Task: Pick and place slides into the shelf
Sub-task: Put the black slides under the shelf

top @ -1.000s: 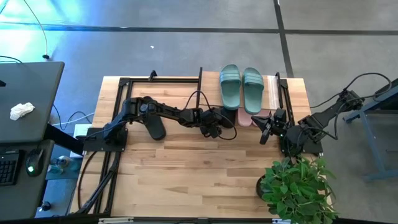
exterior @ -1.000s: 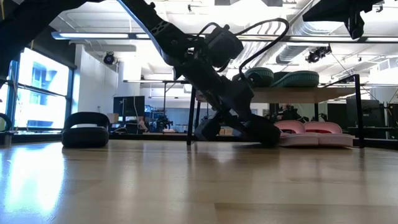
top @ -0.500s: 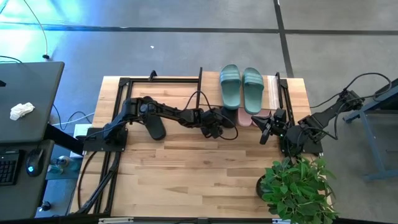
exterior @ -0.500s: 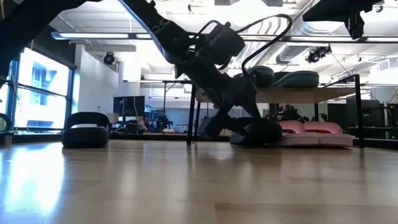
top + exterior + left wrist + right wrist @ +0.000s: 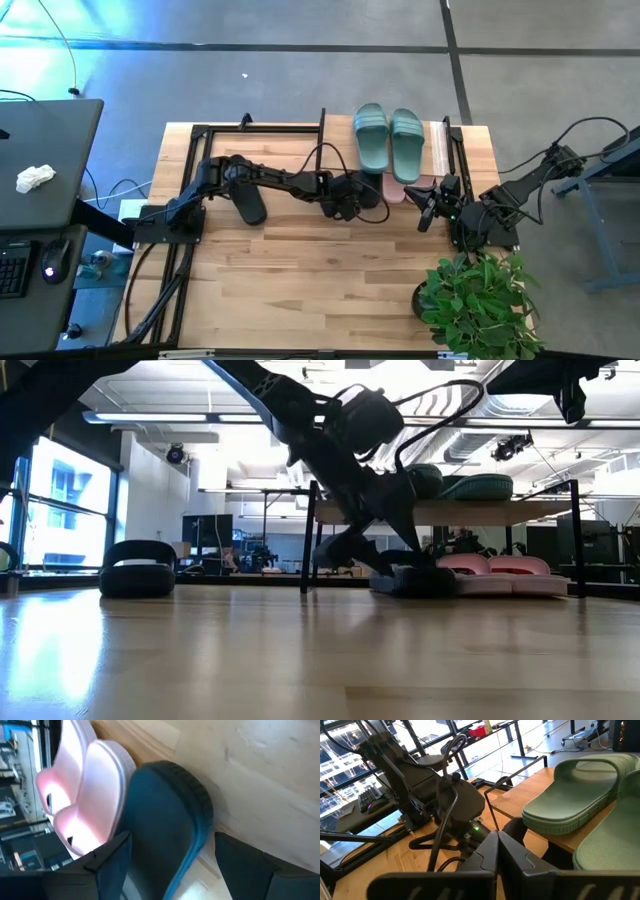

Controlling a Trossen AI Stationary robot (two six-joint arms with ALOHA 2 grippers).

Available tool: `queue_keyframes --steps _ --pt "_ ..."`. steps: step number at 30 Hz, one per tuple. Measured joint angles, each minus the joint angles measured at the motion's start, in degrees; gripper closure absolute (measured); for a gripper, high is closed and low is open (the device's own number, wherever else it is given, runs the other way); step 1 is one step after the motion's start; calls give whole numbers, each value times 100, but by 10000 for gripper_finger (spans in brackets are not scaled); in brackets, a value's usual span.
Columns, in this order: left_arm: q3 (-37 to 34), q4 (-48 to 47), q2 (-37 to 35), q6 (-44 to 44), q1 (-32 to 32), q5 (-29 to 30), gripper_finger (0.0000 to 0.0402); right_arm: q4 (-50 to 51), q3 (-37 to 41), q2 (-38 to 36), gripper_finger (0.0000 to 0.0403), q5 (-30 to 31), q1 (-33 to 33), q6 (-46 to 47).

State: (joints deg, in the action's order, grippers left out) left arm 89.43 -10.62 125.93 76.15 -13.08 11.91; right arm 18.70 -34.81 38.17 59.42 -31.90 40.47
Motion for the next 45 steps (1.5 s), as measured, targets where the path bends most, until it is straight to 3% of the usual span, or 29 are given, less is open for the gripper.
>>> queue_keyframes --steps 5,12,20,23,25,28,36,45 --pt "50 -265 -29 -199 152 188 153 0 0 0 403 -7 0 0" --pt "619 -905 -93 -553 515 283 210 -4 0 0 403 -116 0 2" --pt "944 -2106 -116 -2040 863 276 308 -7 0 -9 403 -168 0 -91" --pt "944 -2543 -117 -2533 1012 -58 362 -7 0 -20 403 -237 0 -106" --pt "944 -2788 -139 -2969 1067 -656 391 -10 0 -36 403 -276 0 -107" --pt "946 -2928 -163 -3796 1072 -1399 387 -7 0 -40 403 -342 0 -107" --pt "938 -4131 -390 -4856 1252 -1388 396 -10 0 -42 403 -527 -2 -193" --pt "942 -5790 -1317 -5982 1356 -143 396 -66 2 -98 403 -563 -1 -346"
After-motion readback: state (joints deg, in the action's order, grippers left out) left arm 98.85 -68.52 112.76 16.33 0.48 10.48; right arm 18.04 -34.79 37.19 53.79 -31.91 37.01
